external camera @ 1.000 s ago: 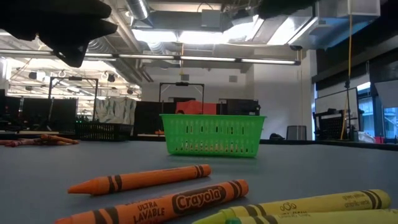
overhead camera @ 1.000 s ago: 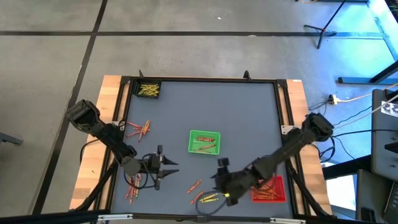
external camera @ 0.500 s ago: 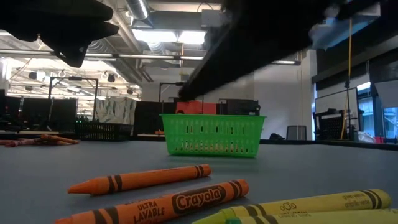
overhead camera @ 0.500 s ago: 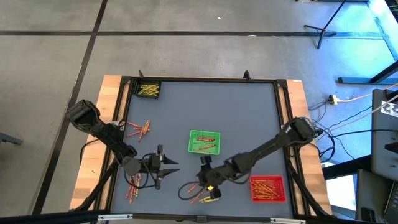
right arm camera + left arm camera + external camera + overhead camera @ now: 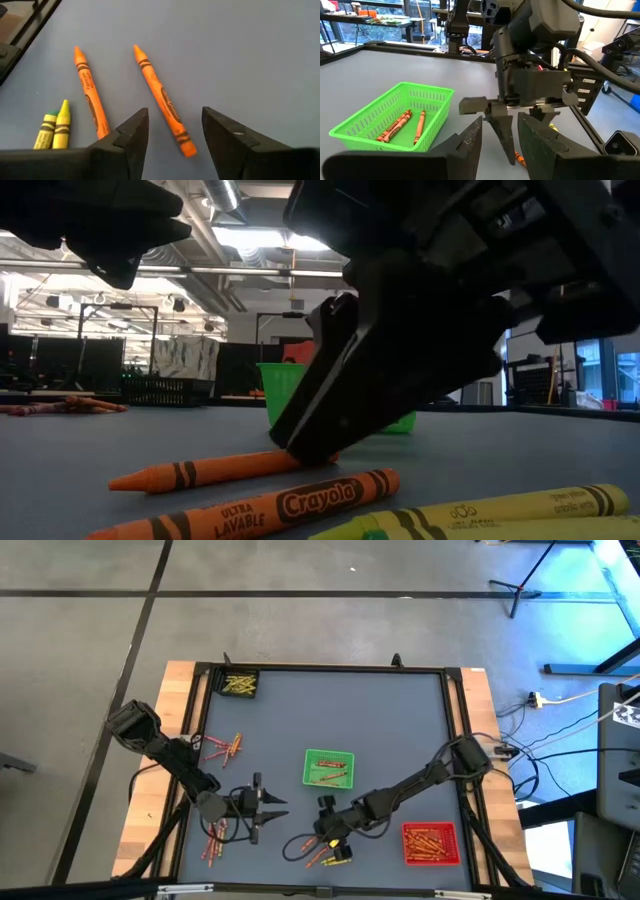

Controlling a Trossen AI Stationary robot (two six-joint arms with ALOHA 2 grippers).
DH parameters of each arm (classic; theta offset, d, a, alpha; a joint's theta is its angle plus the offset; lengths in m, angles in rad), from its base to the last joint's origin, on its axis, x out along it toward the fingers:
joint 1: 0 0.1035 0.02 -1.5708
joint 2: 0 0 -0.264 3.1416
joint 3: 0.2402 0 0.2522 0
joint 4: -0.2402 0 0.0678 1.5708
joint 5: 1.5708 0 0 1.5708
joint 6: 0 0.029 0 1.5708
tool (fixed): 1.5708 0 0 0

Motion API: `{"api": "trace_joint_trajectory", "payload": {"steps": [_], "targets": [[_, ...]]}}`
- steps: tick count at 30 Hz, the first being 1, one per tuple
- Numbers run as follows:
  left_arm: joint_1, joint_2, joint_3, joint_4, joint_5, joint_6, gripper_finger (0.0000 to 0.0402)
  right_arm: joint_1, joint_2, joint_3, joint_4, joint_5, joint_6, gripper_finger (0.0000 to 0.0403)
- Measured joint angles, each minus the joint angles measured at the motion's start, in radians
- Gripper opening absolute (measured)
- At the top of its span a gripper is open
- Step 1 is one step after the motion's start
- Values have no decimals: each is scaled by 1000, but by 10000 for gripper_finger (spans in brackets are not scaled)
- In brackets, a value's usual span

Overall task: Sort crayons
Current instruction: Put the orange crayon into the red bin

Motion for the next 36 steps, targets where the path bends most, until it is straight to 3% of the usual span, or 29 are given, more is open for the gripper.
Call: {"api": "trace_joint_trajectory", "payload": {"steps": [16,27,36], "targets": [[0,0,0,-1,2,-1,110,0,19,2,2,7,-39,12],[0,0,0,2,5,-1,110,18,-52,1,-84,21,18,23],[0,0,0,8,5,-8,110,103,-213,48,-364,26,140,23]]}}
